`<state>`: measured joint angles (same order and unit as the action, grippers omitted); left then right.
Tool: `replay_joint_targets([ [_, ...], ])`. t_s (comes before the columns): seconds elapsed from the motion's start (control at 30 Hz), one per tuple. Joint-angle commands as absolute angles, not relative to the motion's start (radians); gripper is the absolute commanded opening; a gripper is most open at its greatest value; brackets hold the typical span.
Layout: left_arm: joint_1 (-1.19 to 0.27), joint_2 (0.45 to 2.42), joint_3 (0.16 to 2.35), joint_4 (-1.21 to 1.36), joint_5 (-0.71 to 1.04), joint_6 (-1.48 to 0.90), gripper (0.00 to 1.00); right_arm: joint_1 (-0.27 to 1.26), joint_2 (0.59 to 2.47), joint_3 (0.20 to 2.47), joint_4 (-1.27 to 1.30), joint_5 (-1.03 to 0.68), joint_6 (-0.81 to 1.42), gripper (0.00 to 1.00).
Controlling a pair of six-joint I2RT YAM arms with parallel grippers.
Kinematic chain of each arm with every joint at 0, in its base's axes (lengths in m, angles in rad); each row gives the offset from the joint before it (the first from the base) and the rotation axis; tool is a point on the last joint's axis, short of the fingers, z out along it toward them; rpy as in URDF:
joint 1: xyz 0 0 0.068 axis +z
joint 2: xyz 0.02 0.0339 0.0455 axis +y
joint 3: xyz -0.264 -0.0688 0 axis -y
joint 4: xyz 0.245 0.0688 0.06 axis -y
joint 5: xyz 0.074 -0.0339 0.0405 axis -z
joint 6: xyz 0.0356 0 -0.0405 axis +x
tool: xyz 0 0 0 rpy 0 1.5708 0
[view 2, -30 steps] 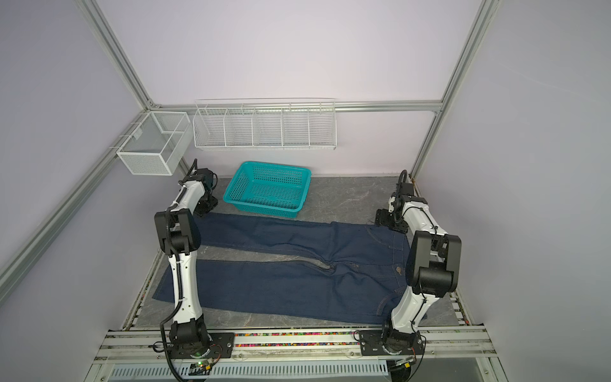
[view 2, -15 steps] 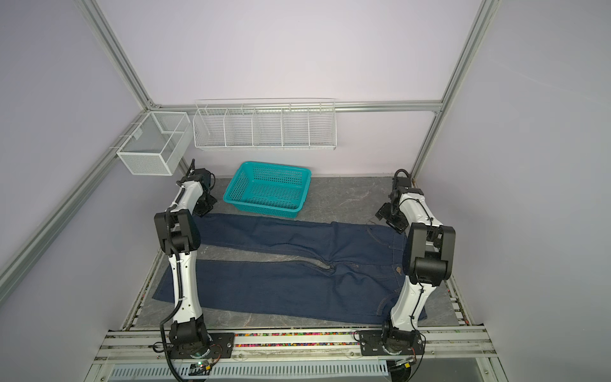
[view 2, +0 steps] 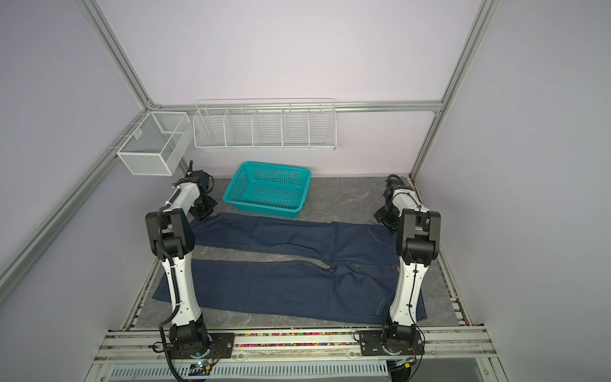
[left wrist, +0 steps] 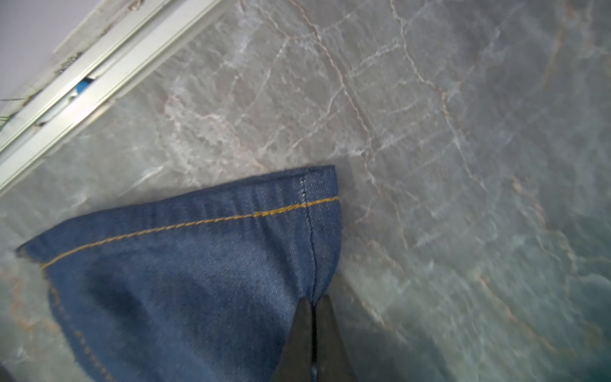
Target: Fold and stack the trousers
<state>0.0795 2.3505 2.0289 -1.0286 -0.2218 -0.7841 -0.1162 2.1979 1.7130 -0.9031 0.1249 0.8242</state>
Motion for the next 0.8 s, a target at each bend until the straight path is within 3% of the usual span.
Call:
replay_joint_targets([
  [0.0,0.083,2.273,1.987,-1.013,-0.222,-0.769,0.0,-0.122,2.248,1.726,-0.926,0.158,0.86,0.68],
  [0.43,0.084,2.065,1.839,-1.002,-0.265,-0.706,0.0,-0.131,2.158,1.677,-0.878,0.17,0.759,0.11],
  [0.53,0.084,2.016,1.814,-1.008,-0.278,-0.695,0.0,-0.132,2.091,1.673,-0.866,0.153,0.723,0.06],
  [0.77,0.084,1.894,1.709,-1.017,-0.321,-0.674,0.0,-0.133,1.875,1.499,-0.763,0.004,0.681,0.06],
])
